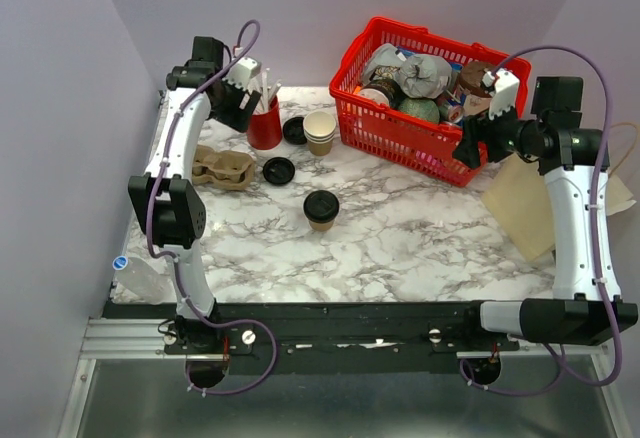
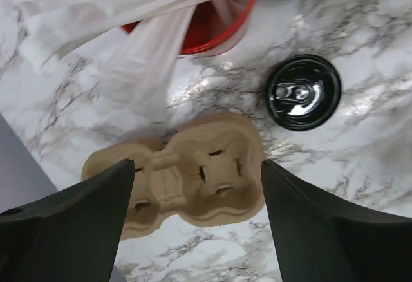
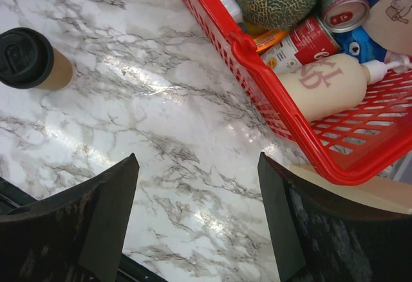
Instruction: Pack the takeout coffee
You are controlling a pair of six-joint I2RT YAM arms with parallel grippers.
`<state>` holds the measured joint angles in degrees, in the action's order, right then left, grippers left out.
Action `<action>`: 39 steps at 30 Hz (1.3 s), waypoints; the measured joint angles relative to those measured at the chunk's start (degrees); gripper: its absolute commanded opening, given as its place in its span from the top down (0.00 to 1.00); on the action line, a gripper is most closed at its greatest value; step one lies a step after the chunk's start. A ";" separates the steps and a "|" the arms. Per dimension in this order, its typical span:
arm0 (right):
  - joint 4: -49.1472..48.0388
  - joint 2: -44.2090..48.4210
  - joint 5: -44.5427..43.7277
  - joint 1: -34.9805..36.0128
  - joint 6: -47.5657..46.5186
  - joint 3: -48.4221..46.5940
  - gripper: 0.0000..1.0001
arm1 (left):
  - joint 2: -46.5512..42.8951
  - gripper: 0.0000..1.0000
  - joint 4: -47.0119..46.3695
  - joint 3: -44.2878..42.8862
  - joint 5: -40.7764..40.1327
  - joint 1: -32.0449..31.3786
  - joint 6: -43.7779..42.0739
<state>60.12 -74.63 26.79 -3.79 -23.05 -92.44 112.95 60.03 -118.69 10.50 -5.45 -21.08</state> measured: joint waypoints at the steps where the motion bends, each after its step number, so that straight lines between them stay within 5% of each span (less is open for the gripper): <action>1: 0.00 0.00 0.48 0.00 0.07 0.11 0.16 | 0.81 0.13 0.46 -0.92 -0.94 0.83 0.33; 20: 0.17 -2.43 3.80 0.00 0.55 0.37 0.14 | 12.79 0.14 5.75 -2.08 -7.89 9.16 1.90; 39: 0.66 -3.13 3.80 0.00 0.57 0.70 0.13 | 15.26 0.45 7.61 -1.09 -5.01 9.11 2.27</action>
<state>60.77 -77.76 30.59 -3.79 -22.48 -91.74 128.20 67.64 -119.79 5.50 3.66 -18.81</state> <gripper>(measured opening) 0.867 0.599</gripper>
